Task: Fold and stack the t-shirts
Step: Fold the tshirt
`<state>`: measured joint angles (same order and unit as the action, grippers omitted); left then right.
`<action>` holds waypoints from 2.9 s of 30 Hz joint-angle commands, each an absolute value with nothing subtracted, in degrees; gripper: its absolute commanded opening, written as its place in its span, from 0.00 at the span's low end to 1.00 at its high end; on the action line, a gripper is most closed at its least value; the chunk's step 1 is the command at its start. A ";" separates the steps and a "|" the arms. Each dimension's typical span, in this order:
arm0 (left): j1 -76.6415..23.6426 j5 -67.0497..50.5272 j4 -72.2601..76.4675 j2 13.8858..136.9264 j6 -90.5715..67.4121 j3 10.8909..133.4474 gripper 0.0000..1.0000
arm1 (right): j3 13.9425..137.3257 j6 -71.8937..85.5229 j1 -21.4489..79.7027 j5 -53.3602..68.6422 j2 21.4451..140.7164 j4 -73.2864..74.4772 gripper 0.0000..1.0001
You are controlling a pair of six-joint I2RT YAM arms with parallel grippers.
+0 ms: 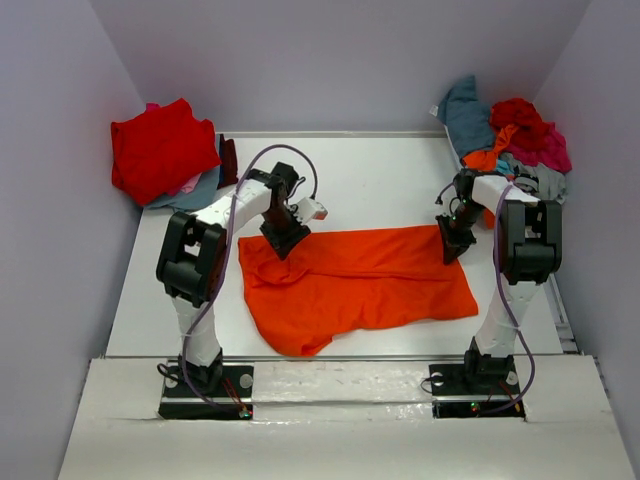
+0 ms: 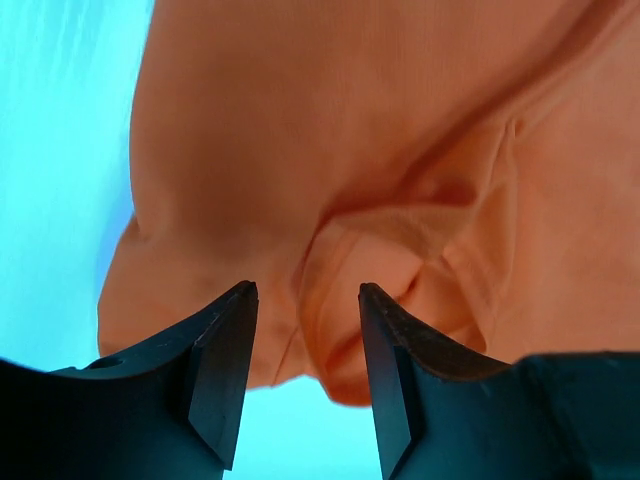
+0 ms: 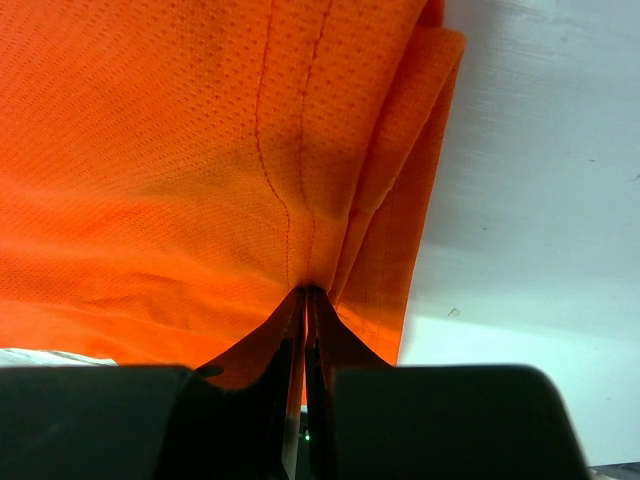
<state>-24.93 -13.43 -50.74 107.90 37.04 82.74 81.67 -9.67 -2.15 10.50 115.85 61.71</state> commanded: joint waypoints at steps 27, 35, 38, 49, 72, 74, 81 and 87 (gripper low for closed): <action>-23.38 -24.26 -56.24 113.03 39.46 82.27 0.37 | 80.60 -10.63 -1.76 8.52 113.91 60.91 0.08; -23.38 -23.64 -56.34 110.04 40.08 80.51 0.18 | 79.81 -10.63 -1.76 8.26 113.38 60.56 0.07; -23.38 -22.85 -56.77 108.55 40.34 79.98 0.14 | 79.54 -10.55 -1.76 8.17 113.20 60.56 0.07; -28.12 -17.58 -58.70 101.78 41.04 76.21 0.10 | 79.10 -10.37 -1.76 8.35 112.50 60.73 0.07; -35.77 -12.22 -59.86 97.56 41.23 73.29 0.56 | 77.69 -10.81 -1.76 7.73 110.30 60.38 0.07; -35.77 -12.65 -59.42 97.30 40.70 74.96 0.56 | 77.78 -10.72 -1.76 7.39 109.69 60.03 0.08; -33.24 -9.58 -50.29 95.53 34.19 75.94 0.58 | 79.71 -9.94 -1.76 6.50 106.79 58.45 0.26; -27.69 -11.33 -46.85 99.92 29.18 76.29 0.58 | 85.07 -8.97 -1.76 7.38 108.89 58.97 0.29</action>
<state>-31.16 -10.68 -49.74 98.06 33.61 74.54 80.40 -10.00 -2.15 7.22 109.23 59.90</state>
